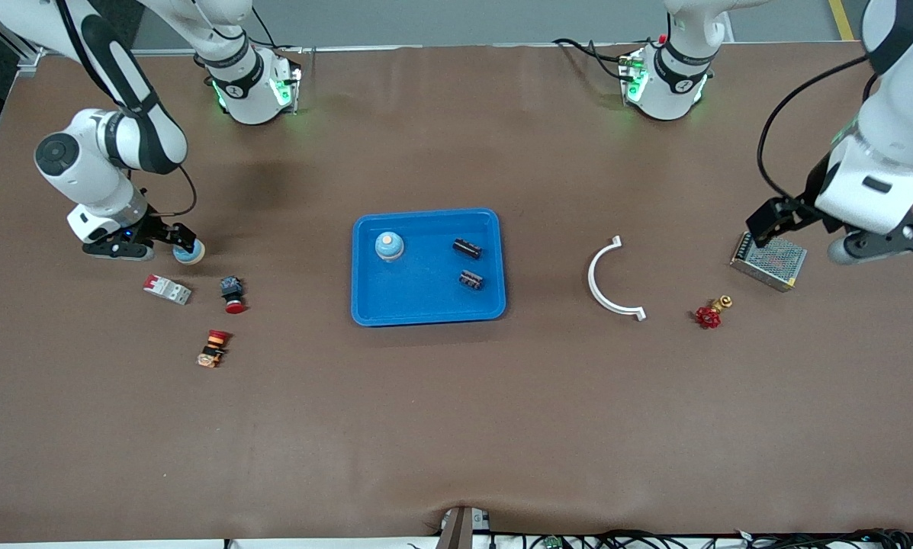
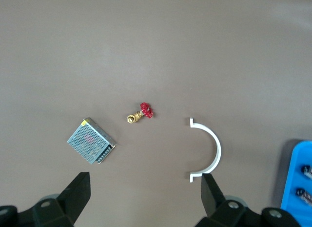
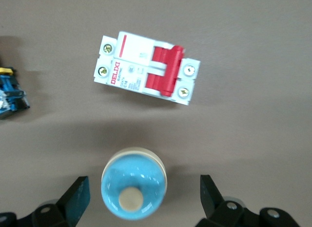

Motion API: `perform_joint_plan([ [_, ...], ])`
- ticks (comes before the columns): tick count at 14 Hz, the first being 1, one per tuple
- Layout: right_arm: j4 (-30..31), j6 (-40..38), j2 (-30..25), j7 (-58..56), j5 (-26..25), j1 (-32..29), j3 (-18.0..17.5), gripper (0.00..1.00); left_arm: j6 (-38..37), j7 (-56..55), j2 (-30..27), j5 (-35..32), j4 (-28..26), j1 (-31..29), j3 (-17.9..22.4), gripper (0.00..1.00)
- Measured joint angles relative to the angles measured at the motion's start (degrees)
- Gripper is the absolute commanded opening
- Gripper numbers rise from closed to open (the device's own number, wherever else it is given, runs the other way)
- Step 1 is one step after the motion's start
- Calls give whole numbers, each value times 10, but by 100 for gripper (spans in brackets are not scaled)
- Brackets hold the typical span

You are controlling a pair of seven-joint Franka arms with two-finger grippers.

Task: Place electrolytic capacitor and blue bell in tray
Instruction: 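Withdraw the left gripper while the right gripper grasps the other blue button, then lift the blue button with the right gripper and carry it toward the tray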

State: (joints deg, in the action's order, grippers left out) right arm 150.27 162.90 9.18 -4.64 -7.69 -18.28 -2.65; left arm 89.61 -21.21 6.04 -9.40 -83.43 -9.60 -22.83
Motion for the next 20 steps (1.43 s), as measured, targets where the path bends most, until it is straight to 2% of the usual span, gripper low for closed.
perform_joint_plan([
  [1, 0, 9, 12, 0, 0, 0, 0, 100, -3, 26, -8, 8, -2, 10, 20, 100],
  [4, -1, 13, 21, 0, 0, 0, 0, 100, -5, 85, -16, 25, -7, 72, 120, 100],
  [5, -1, 13, 21, 0, 0, 0, -1, 100, -6, 92, -18, 25, -7, 81, 135, 100],
  [11, -1, 15, 27, 0, 0, 0, -1, 100, -20, 132, -62, 46, -23, 93, 172, 100],
  [18, -1, 37, 46, 0, 0, 0, -1, 100, -21, 132, -91, 46, -56, 97, 176, 100],
  [19, -1, 37, 46, 0, 0, 0, -1, 85, -21, 132, -93, 46, -56, 97, 176, 100],
  [20, -1, 37, 46, 0, 0, 0, -1, 59, -21, 132, -95, 46, -57, 97, 176, 100],
])
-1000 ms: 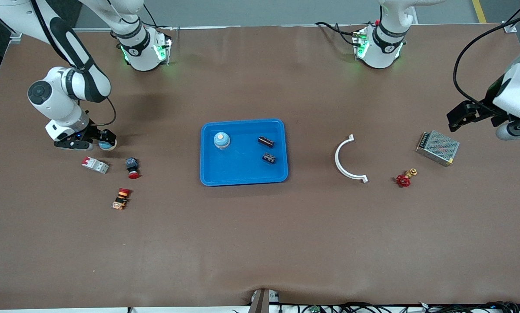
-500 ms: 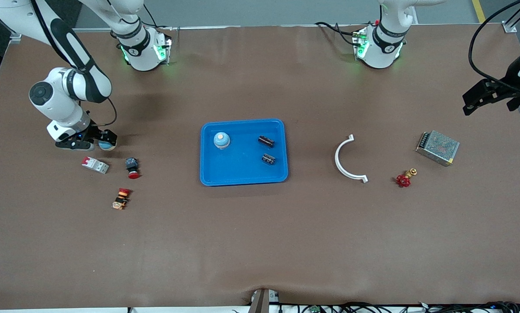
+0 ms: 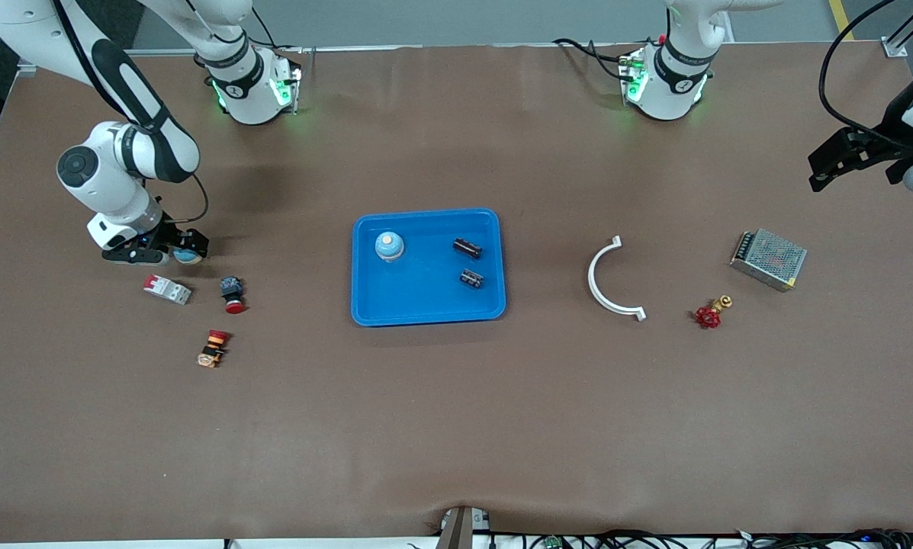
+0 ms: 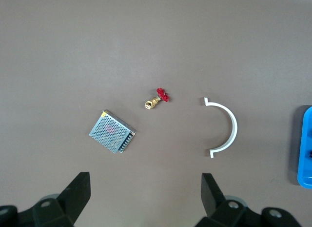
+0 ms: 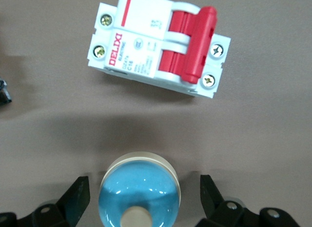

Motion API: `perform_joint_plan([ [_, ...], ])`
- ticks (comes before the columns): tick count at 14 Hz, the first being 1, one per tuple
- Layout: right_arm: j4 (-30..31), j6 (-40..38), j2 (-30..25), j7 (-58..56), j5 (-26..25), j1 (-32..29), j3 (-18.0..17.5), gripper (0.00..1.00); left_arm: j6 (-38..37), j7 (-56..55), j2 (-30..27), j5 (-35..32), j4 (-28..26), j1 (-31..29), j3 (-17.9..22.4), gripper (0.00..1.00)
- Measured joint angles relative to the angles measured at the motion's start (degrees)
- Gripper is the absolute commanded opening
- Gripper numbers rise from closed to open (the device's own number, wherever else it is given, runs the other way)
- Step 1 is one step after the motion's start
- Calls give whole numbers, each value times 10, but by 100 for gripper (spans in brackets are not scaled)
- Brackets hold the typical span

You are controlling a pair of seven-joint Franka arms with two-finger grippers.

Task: Place electrolytic capacitor and blue bell in tray
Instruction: 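Lift the blue button with the right gripper and carry it toward the tray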

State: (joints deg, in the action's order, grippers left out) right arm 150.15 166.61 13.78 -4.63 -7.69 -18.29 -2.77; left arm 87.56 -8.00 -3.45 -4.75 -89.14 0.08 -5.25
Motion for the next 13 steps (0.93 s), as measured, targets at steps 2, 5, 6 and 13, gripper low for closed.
perform_joint_plan([
  [2, 0, 0, 0, 0, 0, 0, 0, 0, 1, 0, -3, 0, -1, 1, 0, 100],
  [5, -1, 1, 0, 0, 0, 0, 0, 0, 2, 0, -3, 7, -3, 4, 0, 100],
  [6, -1, 1, 0, 0, 0, 0, 0, 0, 2, 0, -3, 11, -4, 5, -1, 100],
  [13, -14, -49, -5, 9, 0, 0, -7, 0, 3, 0, -2, 12, -15, 5, 0, 100],
])
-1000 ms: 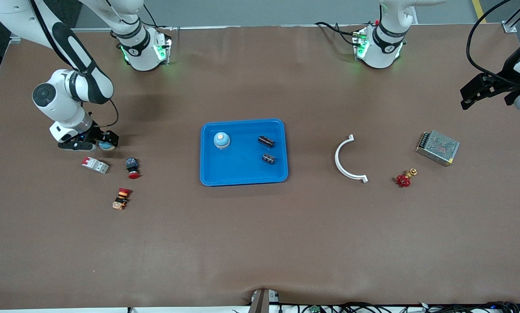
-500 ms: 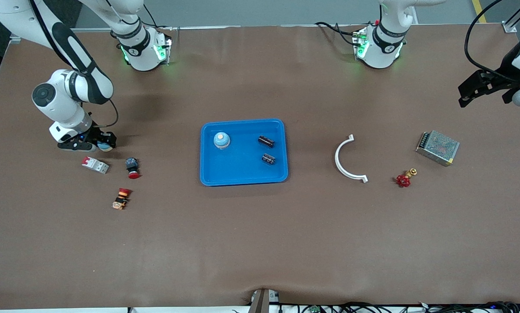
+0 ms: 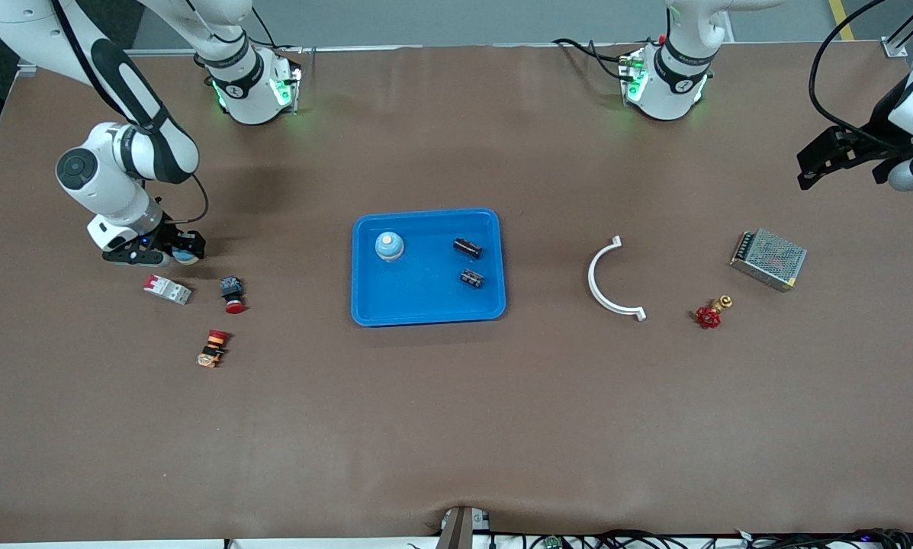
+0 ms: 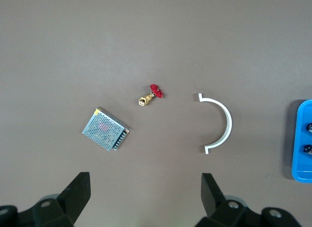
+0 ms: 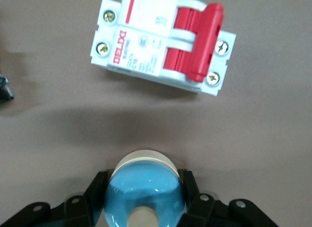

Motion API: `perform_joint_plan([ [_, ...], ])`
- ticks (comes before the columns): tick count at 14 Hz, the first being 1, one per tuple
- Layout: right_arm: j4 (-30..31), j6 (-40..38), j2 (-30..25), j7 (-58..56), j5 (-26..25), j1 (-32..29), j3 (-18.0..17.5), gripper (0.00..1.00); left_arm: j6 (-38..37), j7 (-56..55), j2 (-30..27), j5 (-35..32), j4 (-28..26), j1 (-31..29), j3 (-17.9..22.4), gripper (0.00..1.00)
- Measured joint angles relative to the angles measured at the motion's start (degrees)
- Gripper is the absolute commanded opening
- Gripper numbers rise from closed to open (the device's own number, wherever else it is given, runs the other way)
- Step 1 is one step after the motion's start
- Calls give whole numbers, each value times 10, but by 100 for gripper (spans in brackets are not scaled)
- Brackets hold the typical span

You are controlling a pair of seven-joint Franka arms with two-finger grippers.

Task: Place electrolytic capacitor and blue bell in tray
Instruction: 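Lift the blue button with the right gripper and carry it toward the tray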

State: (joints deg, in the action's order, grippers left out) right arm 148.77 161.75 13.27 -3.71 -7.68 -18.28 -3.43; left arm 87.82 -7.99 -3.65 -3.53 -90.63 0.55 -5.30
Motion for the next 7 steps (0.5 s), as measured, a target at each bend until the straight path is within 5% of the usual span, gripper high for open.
perform_joint_plan([
  [7, -37, -146, -58, 80, 12, 45, -12, 0, 0, 0, 0, 0, -9, 1, -2, 100],
])
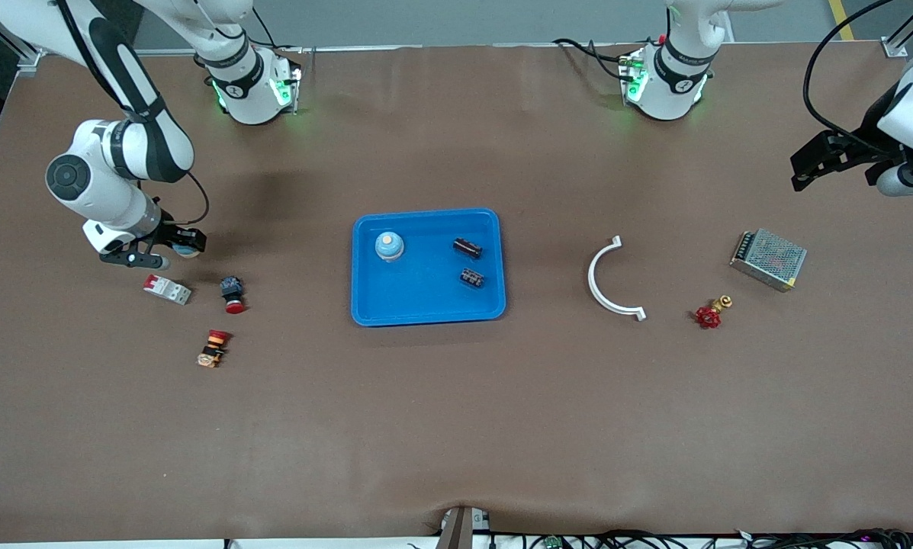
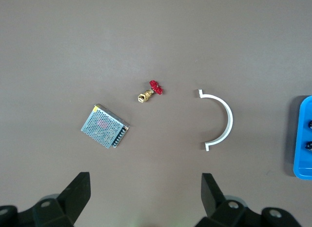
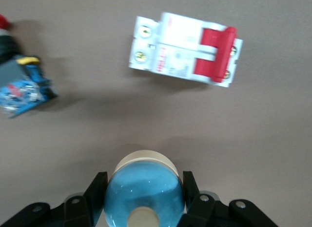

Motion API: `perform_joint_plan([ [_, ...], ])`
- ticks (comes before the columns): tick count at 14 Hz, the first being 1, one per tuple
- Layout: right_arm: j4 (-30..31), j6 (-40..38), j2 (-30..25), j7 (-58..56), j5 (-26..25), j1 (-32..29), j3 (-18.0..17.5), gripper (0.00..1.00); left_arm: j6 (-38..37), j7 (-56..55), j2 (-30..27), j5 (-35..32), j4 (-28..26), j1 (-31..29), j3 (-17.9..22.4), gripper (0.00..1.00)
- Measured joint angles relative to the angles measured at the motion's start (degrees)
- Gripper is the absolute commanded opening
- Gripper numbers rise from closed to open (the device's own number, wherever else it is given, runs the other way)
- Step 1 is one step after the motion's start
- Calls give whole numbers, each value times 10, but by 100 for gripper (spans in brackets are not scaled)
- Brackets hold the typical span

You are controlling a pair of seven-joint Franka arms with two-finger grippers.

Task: Place electrolytic capacitor and blue bell in tray
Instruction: 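Lift the blue button with the right gripper and carry it toward the tray, then lower the blue button into the tray with the right gripper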

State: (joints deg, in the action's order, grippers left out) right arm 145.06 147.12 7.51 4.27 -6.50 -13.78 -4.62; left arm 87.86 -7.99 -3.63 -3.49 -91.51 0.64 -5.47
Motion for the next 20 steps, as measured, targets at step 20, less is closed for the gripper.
perform_joint_plan([
  [20, -139, -30, 53, 611, 45, 378, -4, 0, 3, 0, 0, 0, -1, 2, -4, 100],
])
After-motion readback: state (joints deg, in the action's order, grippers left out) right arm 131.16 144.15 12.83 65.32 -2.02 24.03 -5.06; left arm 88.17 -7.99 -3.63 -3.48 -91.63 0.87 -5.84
